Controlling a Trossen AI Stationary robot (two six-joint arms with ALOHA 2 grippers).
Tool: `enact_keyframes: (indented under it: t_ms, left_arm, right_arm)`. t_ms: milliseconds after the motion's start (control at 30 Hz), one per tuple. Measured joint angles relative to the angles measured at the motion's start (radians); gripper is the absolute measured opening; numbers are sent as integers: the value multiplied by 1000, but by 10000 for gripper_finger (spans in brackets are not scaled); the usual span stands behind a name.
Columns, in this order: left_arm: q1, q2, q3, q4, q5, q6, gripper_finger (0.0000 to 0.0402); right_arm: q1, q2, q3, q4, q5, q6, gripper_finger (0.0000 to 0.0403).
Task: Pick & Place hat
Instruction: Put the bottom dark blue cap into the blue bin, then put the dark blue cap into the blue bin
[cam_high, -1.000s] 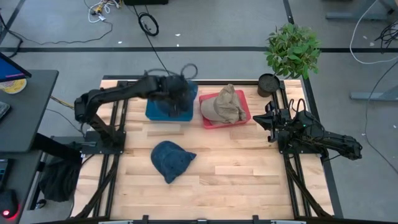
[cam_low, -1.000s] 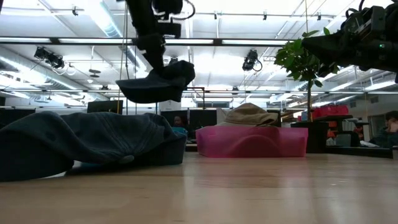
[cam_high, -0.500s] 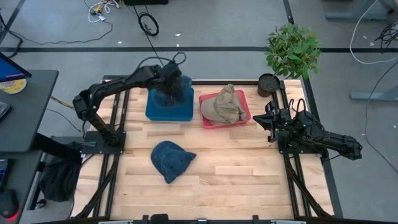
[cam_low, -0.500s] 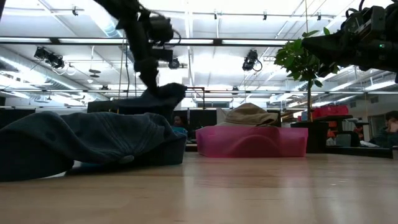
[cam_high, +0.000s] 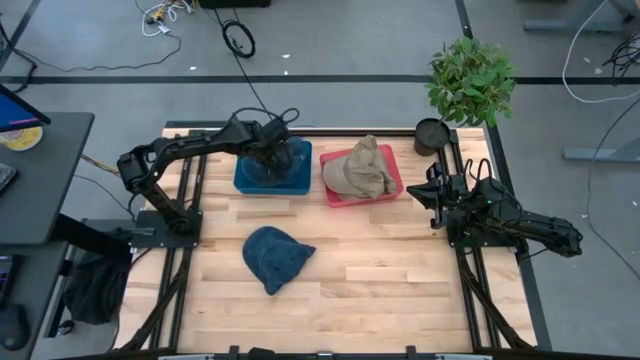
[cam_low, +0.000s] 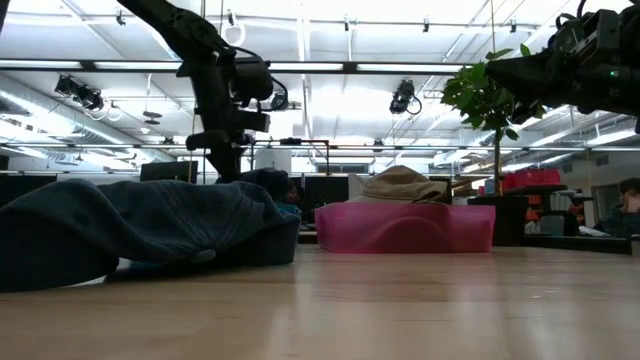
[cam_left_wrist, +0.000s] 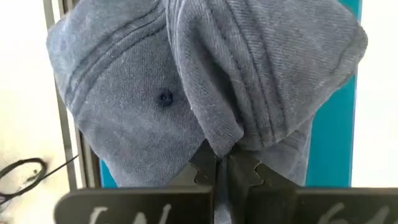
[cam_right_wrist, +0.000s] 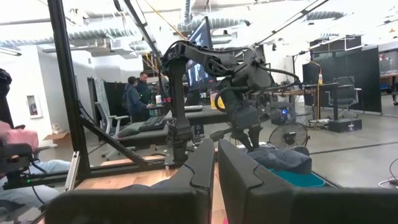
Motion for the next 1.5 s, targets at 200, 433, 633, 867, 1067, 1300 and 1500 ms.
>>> enact_keyframes:
  t_ms: [200,433,633,867,1067,1300,1500]
  left_arm:
    - [4,0,-29,42,23,-24,35]
    - [5,0,-28,25,-74,-6,111]
    - [-3,0,-28,0,-94,-58,162]
    - [-30,0,5,-78,-89,-110,244]
    - [-68,-23,137,-158,-92,-219,275]
    - [-129,-93,321,-223,-108,-488,269]
    - [-247,-190,393,-289,-109,-762,257]
  right_arm:
    - [0,0,0,0,0,0,27]
    - [0,0,0,0,0,0,27]
    - [0,0,0,0,0,0,27]
    - [0,0,0,0,0,0,27]
    - [0,0,0,0,0,0,27]
    - [0,0,0,0,0,0,27]
    - [0,0,0,0,0,0,27]
